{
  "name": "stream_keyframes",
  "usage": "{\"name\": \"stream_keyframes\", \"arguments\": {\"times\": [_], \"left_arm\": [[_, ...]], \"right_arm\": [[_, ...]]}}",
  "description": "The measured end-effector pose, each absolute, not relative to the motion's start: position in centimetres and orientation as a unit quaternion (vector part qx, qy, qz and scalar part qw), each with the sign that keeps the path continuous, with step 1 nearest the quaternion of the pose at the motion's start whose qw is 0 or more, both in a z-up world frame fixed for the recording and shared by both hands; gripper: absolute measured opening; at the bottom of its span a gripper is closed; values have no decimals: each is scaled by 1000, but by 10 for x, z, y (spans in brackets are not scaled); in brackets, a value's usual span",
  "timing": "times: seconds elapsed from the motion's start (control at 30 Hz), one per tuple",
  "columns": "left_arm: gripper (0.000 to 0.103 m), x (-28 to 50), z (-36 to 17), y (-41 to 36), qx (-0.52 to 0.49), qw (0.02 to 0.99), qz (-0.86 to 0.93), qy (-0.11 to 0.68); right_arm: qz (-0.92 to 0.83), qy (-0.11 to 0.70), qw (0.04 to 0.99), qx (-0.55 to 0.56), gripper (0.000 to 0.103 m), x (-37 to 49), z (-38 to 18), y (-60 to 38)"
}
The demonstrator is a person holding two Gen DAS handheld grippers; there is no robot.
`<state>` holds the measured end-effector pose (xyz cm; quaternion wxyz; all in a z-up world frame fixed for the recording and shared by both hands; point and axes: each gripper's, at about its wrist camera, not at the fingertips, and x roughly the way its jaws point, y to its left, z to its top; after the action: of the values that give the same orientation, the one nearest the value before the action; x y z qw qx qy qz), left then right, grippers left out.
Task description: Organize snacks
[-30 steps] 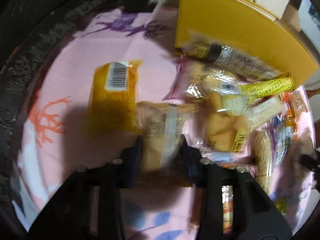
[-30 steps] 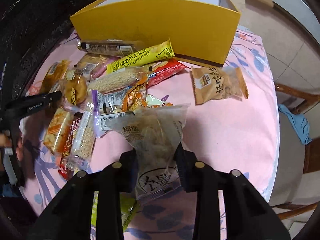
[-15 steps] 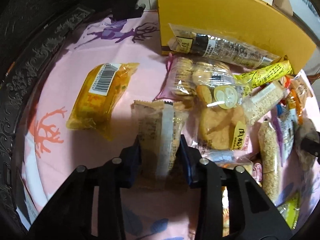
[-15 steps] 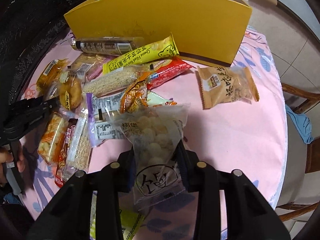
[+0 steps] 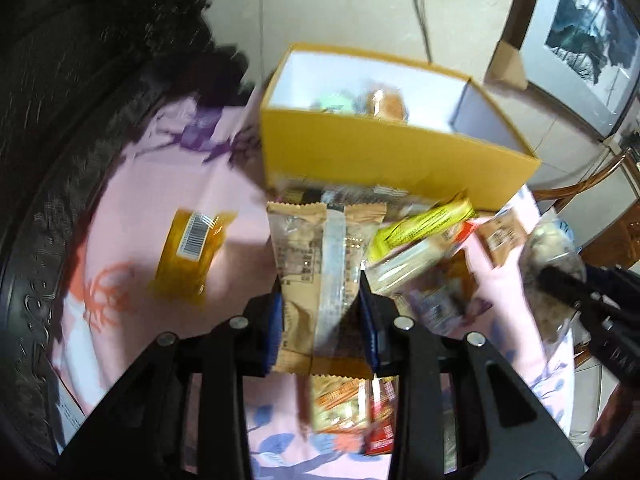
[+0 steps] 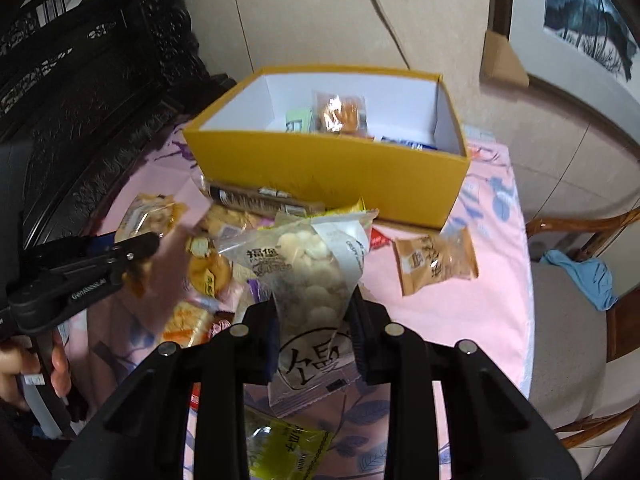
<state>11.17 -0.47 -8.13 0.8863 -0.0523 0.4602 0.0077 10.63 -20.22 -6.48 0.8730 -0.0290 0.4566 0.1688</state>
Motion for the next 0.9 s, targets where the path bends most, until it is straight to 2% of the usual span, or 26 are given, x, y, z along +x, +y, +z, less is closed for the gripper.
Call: {"name": "stream_keyframes", "arguments": {"times": [0.4, 0.8, 0.83, 0.87, 0.9], "left_arm": [[32, 154, -35, -27, -50, 901, -16, 431], [34, 260, 12, -23, -29, 909, -13, 416], [45, 273, 15, -22, -31, 908, -15, 417], [80, 281, 19, -20, -31, 910, -12, 413], [95, 287, 23, -19, -30, 914, -6, 405]], "right_arm": [[151, 428, 891, -8, 30, 134, -25, -197], [138, 412, 901, 10, 31, 239, 10, -189], [137, 414, 900, 12, 34, 256, 13, -186], [137, 416, 899, 11, 39, 264, 15, -184], [132, 421, 898, 4, 43, 277, 17, -181]]}}
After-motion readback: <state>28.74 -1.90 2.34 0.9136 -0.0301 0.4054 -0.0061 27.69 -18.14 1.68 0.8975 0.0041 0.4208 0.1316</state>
